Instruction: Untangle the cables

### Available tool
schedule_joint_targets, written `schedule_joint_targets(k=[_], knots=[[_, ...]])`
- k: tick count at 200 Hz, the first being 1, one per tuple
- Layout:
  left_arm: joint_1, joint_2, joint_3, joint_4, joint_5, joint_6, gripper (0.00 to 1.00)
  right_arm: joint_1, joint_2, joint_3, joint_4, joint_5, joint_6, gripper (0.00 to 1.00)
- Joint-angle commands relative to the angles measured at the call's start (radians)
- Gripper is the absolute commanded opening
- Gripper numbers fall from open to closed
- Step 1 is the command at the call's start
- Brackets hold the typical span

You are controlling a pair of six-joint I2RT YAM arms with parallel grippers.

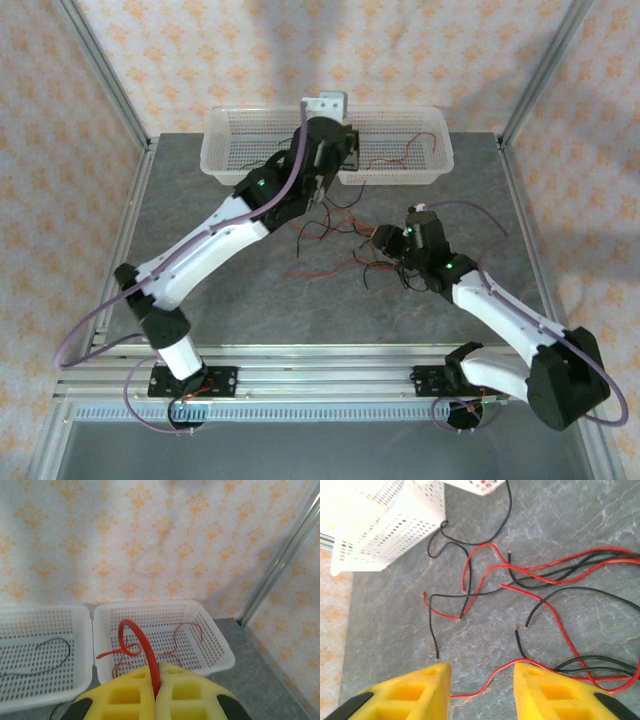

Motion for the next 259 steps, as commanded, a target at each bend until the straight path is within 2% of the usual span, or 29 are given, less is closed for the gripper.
schedule_joint_targets(k=[1,24,46,88,146,229,259], knots=[[0.025,0.109,0.143,-0.038,0.004,0.073,0.0,-0.004,-0.062,0.039,-0.087,0.033,-0.016,0.38],[0.053,0.235,0.259,-0.021,0.012,0.094,0.0,-0.004,-0.095,0.046,-0.131,0.053,-0.028,0.38],[0.074,0.307,0.295,0.04,0.009,0.114,0.0,-0.004,-0.113,0.041,-0.151,0.064,-0.031,0.38],[0.116,0.401,0.291,0.162,0.025,0.147,0.0,-0.004,-0.141,0.021,-0.161,0.073,-0.025,0.38],[0.139,0.496,0.197,0.389,0.051,0.251,0.0,-0.004,-0.15,0.018,-0.176,0.079,-0.022,0.38],[0.174,0.671,0.22,0.451,0.133,0.216,0.0,-0.004,-0.158,0.011,-0.195,0.092,-0.021,0.38],[0.18,0.716,0.258,0.431,0.153,0.205,0.1,-0.004,-0.153,0.003,-0.187,0.091,-0.02,0.38]])
